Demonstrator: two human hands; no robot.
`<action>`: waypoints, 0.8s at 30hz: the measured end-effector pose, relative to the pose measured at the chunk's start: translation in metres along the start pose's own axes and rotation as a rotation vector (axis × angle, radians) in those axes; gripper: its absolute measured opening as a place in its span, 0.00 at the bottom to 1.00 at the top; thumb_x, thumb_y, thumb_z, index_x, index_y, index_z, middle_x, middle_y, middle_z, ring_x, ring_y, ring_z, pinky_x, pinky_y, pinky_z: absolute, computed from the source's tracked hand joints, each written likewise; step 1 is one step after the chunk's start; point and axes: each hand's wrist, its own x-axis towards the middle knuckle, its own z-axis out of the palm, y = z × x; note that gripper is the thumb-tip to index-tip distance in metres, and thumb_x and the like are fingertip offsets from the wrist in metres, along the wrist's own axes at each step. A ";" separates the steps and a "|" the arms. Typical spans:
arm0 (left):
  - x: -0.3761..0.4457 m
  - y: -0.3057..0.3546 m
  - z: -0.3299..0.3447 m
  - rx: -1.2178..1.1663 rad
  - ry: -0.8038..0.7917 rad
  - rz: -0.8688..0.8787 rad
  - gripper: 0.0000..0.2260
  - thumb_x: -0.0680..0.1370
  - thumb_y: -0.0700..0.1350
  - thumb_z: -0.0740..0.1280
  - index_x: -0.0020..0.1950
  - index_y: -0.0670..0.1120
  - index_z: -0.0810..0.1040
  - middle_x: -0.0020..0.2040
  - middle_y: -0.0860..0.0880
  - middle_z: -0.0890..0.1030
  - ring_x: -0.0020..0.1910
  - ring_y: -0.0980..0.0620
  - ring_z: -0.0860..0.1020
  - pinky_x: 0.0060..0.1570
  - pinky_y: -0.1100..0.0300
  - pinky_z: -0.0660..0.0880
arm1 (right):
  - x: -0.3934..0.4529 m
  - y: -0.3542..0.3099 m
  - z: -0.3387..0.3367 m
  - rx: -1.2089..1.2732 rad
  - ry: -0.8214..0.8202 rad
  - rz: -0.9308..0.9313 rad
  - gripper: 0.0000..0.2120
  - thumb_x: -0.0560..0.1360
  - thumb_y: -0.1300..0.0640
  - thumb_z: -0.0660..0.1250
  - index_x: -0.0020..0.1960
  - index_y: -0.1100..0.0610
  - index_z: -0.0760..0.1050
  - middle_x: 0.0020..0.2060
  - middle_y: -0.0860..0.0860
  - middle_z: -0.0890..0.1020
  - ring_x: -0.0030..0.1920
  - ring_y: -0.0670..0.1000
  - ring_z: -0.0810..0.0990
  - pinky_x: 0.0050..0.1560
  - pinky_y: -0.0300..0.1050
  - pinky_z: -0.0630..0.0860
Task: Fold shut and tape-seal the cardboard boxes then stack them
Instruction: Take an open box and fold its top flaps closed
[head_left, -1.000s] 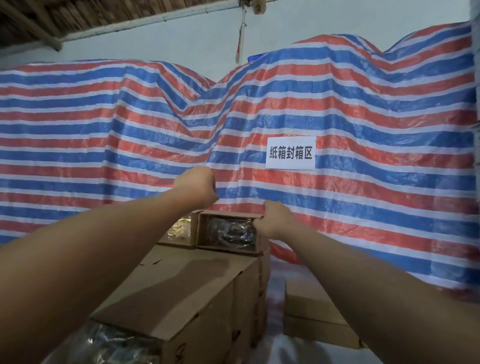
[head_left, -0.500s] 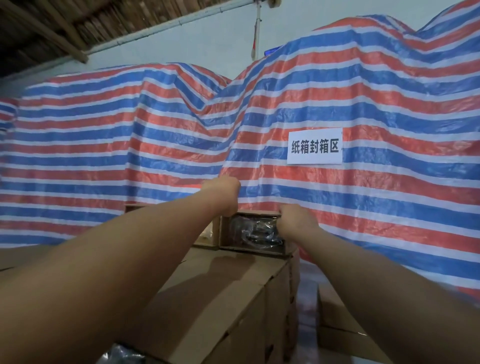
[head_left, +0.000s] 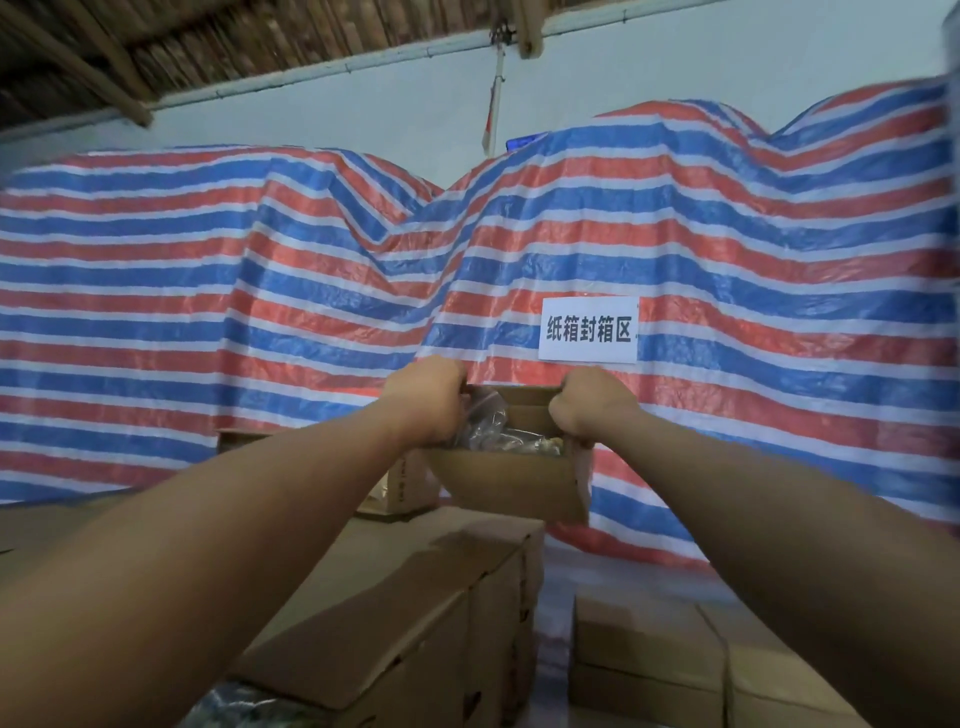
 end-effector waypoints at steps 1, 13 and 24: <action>-0.001 0.005 -0.004 -0.003 -0.005 0.003 0.07 0.81 0.50 0.64 0.44 0.52 0.75 0.37 0.54 0.75 0.34 0.56 0.73 0.29 0.64 0.64 | -0.005 0.002 -0.011 0.019 -0.010 0.014 0.06 0.74 0.62 0.60 0.41 0.60 0.74 0.33 0.55 0.77 0.36 0.57 0.81 0.38 0.45 0.78; -0.080 0.106 -0.075 -0.203 -0.065 0.167 0.03 0.79 0.44 0.66 0.49 0.48 0.80 0.44 0.51 0.80 0.44 0.51 0.80 0.48 0.51 0.81 | -0.129 0.051 -0.139 0.139 -0.319 0.175 0.15 0.77 0.64 0.52 0.48 0.69 0.76 0.42 0.67 0.84 0.31 0.60 0.83 0.39 0.51 0.84; -0.205 0.189 -0.072 -0.354 -0.776 0.154 0.23 0.80 0.65 0.52 0.69 0.58 0.72 0.69 0.51 0.74 0.65 0.49 0.73 0.68 0.49 0.65 | -0.267 0.115 -0.143 0.250 -0.572 0.370 0.07 0.80 0.59 0.62 0.49 0.63 0.75 0.36 0.60 0.85 0.28 0.56 0.84 0.28 0.43 0.79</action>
